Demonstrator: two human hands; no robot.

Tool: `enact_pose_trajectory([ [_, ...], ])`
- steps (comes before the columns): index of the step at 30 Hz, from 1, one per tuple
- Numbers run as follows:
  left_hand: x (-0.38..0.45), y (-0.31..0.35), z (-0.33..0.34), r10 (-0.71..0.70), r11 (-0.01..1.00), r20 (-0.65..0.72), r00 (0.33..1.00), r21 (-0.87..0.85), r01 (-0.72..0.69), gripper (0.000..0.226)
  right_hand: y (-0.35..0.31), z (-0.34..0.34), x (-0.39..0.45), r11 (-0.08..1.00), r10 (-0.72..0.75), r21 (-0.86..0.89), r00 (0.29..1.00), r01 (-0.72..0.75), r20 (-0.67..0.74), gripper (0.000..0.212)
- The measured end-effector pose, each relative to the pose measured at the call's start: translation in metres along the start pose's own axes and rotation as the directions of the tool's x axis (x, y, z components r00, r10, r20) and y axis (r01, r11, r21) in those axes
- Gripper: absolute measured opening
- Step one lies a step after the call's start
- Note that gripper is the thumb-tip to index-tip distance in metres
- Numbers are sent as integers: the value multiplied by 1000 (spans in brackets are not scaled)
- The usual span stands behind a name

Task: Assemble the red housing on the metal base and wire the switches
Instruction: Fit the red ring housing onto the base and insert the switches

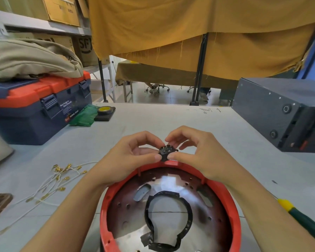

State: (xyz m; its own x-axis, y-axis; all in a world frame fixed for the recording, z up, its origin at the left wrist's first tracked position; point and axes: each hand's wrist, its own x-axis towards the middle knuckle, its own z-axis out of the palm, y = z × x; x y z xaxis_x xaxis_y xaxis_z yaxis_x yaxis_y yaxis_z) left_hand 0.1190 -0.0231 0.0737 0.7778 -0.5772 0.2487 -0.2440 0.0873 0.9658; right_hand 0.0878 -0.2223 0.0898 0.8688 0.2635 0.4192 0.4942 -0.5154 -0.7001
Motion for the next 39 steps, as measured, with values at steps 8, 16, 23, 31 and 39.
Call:
enact_pose_trajectory([
  [8, -1, 1, -1, -48, 997, -38, 998, 53, 50, 28, 5, -1, -2, 992, 63, 103, 997, -67, 39, 26],
  [16, -3, 4, -1, -33, 992, -78, 996, 118, 42, 29, 8, -2, -2, 943, 112, 305, 989, -135, 91, 24],
  [23, 1, 2, 3, -32, 996, -70, 997, -86, 26, 16, 6, 1, 1, 973, 22, 228, 999, -28, 28, 21],
  [31, 2, 0, 1, 42, 979, -184, 982, 204, -3, 13, 10, -9, -4, 989, 67, 129, 997, -71, 36, 27],
  [39, 6, -2, 7, 177, 803, -161, 971, 595, -47, 18, 8, -7, -4, 997, 62, 52, 998, -60, -34, 9],
])
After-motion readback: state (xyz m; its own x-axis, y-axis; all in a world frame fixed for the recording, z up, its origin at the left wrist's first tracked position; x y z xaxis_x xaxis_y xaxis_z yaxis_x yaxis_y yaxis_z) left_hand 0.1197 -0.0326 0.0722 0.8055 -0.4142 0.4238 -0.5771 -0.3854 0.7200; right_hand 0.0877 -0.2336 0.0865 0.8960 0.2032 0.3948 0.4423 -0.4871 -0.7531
